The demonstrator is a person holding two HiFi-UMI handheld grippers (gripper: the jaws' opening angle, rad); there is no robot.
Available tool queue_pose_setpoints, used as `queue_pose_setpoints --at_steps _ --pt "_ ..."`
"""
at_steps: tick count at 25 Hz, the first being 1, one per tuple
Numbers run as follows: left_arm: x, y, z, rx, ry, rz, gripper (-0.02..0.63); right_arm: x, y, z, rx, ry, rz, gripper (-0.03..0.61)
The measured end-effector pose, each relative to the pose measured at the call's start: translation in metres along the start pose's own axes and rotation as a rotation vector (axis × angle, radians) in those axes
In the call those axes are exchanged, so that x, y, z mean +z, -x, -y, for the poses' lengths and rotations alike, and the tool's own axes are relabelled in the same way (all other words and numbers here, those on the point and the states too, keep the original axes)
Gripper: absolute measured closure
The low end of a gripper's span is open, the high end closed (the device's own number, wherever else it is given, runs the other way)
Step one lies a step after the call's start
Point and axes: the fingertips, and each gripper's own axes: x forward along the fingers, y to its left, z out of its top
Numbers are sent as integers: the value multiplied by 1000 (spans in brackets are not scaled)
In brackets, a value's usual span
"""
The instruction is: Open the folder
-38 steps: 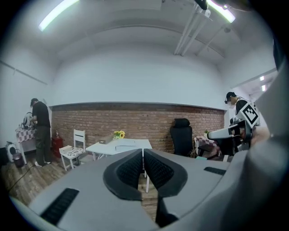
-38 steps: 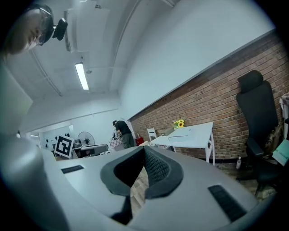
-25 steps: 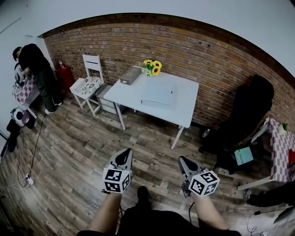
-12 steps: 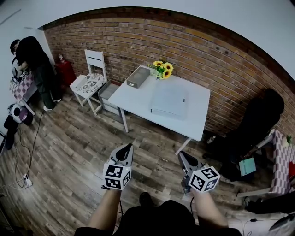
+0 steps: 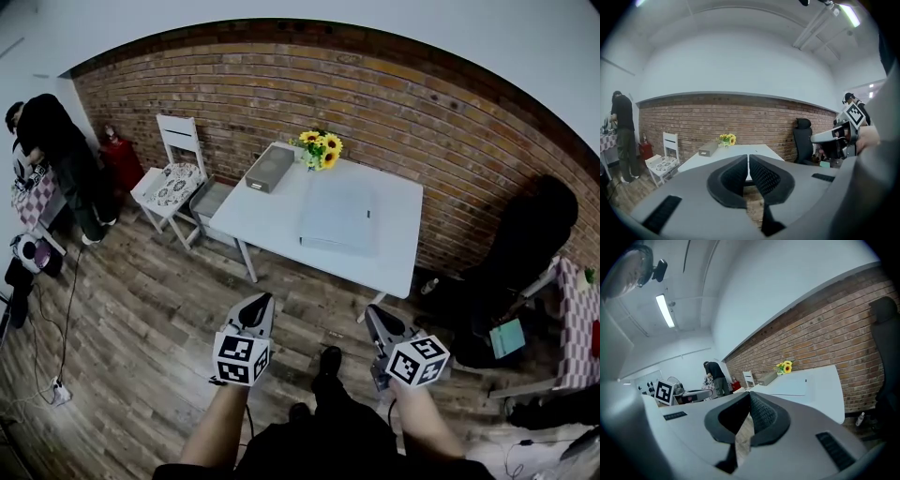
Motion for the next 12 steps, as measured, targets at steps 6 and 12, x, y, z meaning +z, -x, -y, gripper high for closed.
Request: queue_pose_setpoints --at_steps 6,12 --pt "4 -65 -5 -33 -42 -41 592 11 -46 42 4 -35 -7 563" --pt "7 -145 -5 -77 -91 -102 589 21 -97 98 3 -79 -37 563"
